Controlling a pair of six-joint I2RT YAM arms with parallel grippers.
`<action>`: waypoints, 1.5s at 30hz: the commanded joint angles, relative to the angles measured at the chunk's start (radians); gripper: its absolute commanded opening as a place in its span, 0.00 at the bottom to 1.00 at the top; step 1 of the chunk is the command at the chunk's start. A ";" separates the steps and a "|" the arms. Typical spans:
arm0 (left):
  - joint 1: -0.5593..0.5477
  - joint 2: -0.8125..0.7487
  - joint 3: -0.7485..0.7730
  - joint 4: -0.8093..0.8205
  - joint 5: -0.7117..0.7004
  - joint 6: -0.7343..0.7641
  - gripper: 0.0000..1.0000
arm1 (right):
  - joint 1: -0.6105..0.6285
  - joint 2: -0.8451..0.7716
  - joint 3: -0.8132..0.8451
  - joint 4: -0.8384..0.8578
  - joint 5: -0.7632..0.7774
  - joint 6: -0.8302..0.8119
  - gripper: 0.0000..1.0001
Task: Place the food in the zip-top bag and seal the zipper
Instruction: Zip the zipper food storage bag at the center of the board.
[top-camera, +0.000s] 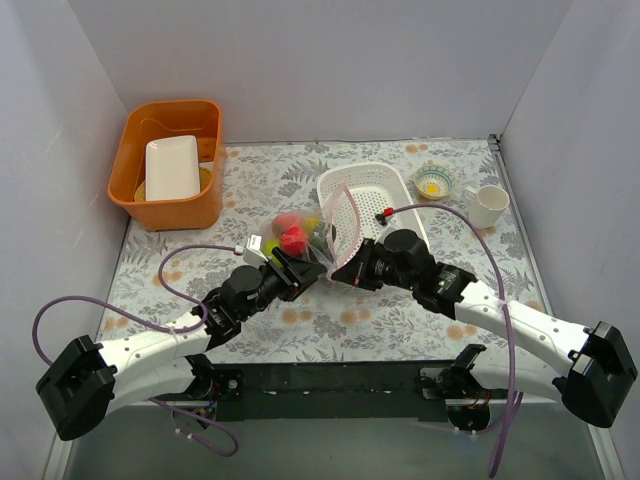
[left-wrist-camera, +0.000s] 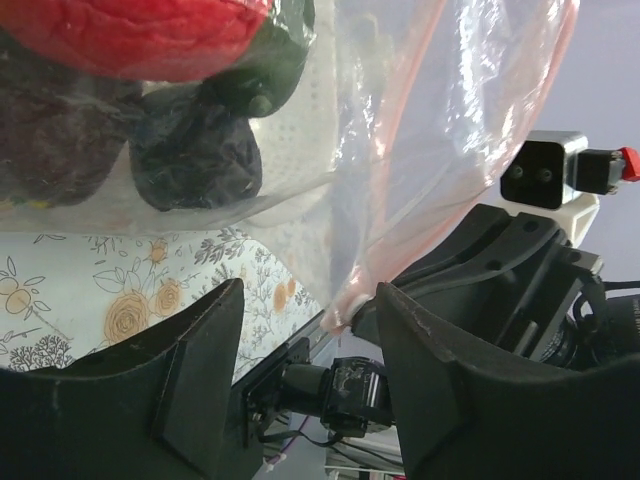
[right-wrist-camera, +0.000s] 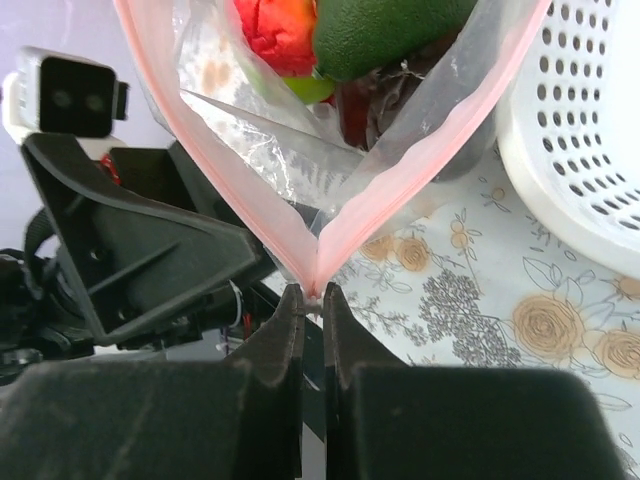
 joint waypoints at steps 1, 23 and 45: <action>-0.021 0.018 -0.003 0.070 0.012 -0.102 0.55 | 0.006 -0.042 -0.026 0.148 0.051 0.058 0.01; -0.032 0.087 -0.004 0.185 -0.002 -0.133 0.14 | 0.000 -0.039 -0.081 0.237 -0.039 0.126 0.01; -0.032 -0.022 -0.035 0.002 0.088 -0.107 0.00 | -0.004 0.025 0.083 0.106 0.130 -0.021 0.01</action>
